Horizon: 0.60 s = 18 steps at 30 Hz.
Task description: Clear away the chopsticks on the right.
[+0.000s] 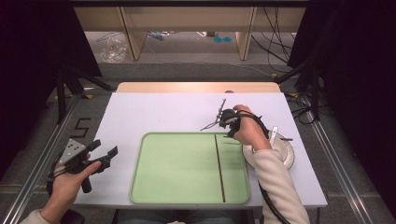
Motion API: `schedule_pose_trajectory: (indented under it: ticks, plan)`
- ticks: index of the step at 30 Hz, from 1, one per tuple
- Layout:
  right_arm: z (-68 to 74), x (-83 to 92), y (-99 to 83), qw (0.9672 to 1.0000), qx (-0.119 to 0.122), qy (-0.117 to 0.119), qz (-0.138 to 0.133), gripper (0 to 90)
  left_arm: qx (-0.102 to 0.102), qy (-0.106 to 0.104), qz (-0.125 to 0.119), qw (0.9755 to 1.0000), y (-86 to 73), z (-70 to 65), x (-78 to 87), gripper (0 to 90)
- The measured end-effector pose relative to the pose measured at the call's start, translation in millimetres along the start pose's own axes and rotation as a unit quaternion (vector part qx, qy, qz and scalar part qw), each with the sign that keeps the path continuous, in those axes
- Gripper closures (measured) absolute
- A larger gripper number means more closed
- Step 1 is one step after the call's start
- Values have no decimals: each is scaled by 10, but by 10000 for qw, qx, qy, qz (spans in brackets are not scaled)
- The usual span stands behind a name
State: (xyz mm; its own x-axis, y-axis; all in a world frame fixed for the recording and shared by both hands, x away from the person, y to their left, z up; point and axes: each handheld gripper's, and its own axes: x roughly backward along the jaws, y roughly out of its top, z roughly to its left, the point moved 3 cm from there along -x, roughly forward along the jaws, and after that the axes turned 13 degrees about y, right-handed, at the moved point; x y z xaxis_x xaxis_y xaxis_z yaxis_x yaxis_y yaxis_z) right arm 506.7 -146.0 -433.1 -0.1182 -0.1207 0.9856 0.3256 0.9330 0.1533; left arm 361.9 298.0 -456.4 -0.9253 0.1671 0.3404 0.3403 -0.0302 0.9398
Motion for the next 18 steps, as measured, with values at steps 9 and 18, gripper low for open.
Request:
schedule_pose_trajectory:
  ticks: [9,18]
  plan:
    - [-19,-205,-67,9966,505,108,641,683,14,2,4,10000,-1,0,1,238]
    - [-37,-275,-66,9953,694,31,679,762,-7,2,-3,10000,-1,1,0,238]
